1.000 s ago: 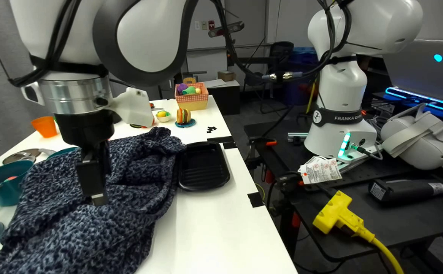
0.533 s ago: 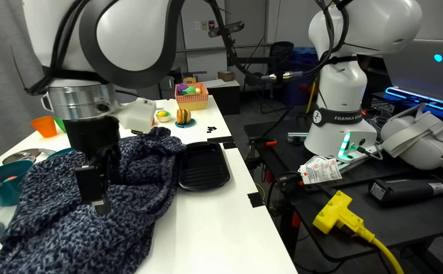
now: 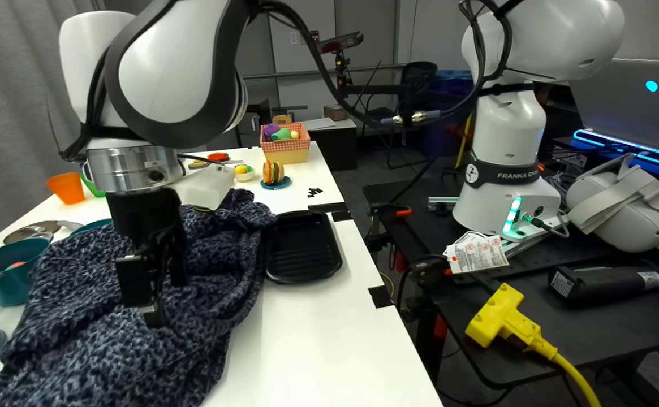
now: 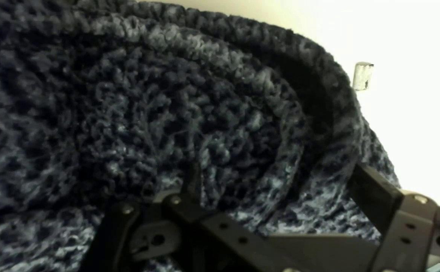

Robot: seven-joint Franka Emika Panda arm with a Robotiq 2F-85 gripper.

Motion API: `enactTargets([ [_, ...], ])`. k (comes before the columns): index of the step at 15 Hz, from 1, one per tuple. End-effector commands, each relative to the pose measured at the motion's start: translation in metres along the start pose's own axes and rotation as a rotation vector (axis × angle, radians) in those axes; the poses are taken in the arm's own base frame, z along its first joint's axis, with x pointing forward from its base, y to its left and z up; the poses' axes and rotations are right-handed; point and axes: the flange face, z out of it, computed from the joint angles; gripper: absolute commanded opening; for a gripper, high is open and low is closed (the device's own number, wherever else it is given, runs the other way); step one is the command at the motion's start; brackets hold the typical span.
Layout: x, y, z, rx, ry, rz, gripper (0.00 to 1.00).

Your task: Unfold the the grey cloth on the table

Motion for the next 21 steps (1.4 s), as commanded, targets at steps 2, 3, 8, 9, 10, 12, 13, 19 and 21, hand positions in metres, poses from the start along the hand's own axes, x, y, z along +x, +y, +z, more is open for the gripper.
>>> enactTargets([
  [2, 0.017, 0.005, 0.005, 0.020, 0.019, -0.038, 1.00],
  [3, 0.019, 0.005, 0.005, 0.013, 0.020, -0.047, 1.00],
  [8, 0.028, -0.002, 0.005, 0.008, 0.026, -0.080, 1.00],
  [9, 0.029, -0.004, 0.006, 0.010, 0.027, -0.087, 0.98],
  [10, 0.031, -0.006, 0.006, 0.012, 0.028, -0.093, 0.90],
  [12, 0.033, -0.008, 0.007, 0.014, 0.030, -0.104, 0.69],
  [13, 0.033, -0.008, 0.008, 0.014, 0.031, -0.109, 0.60],
  [19, 0.036, -0.007, 0.005, 0.000, 0.038, -0.125, 0.14],
  [21, 0.037, -0.011, -0.001, -0.018, 0.046, -0.150, 0.01],
])
